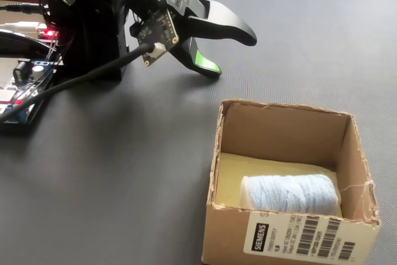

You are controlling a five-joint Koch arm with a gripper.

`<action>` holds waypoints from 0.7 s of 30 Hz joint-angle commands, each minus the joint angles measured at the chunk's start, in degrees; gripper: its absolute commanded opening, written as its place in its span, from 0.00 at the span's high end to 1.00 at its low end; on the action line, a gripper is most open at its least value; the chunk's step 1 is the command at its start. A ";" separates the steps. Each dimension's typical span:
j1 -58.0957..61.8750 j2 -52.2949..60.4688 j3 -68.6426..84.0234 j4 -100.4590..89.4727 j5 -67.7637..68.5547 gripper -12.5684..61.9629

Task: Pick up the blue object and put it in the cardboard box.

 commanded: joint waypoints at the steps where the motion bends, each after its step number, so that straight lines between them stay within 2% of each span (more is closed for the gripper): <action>1: 0.09 5.27 3.78 1.67 1.14 0.35; 21: 0.79 5.10 4.57 1.14 1.14 0.36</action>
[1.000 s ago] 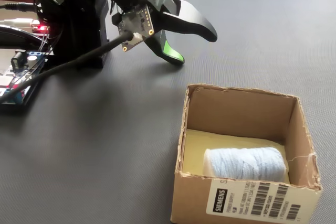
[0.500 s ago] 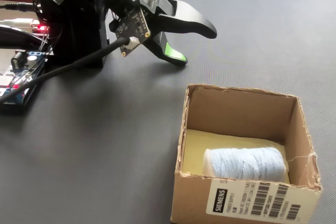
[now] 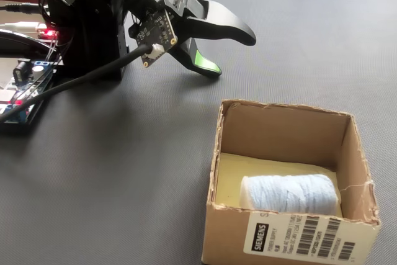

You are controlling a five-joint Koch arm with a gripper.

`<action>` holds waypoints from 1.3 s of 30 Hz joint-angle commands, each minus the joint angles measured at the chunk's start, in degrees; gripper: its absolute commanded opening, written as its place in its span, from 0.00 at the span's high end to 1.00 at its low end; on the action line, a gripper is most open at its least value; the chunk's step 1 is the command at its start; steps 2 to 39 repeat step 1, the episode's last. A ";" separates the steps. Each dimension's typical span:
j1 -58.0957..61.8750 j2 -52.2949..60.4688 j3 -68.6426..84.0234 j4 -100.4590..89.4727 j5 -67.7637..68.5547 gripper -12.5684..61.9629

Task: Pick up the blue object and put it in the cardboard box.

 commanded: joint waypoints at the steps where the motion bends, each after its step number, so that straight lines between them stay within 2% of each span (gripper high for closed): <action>1: 0.18 5.10 3.87 2.20 1.05 0.36; 39: 0.18 5.10 3.87 2.20 1.05 0.36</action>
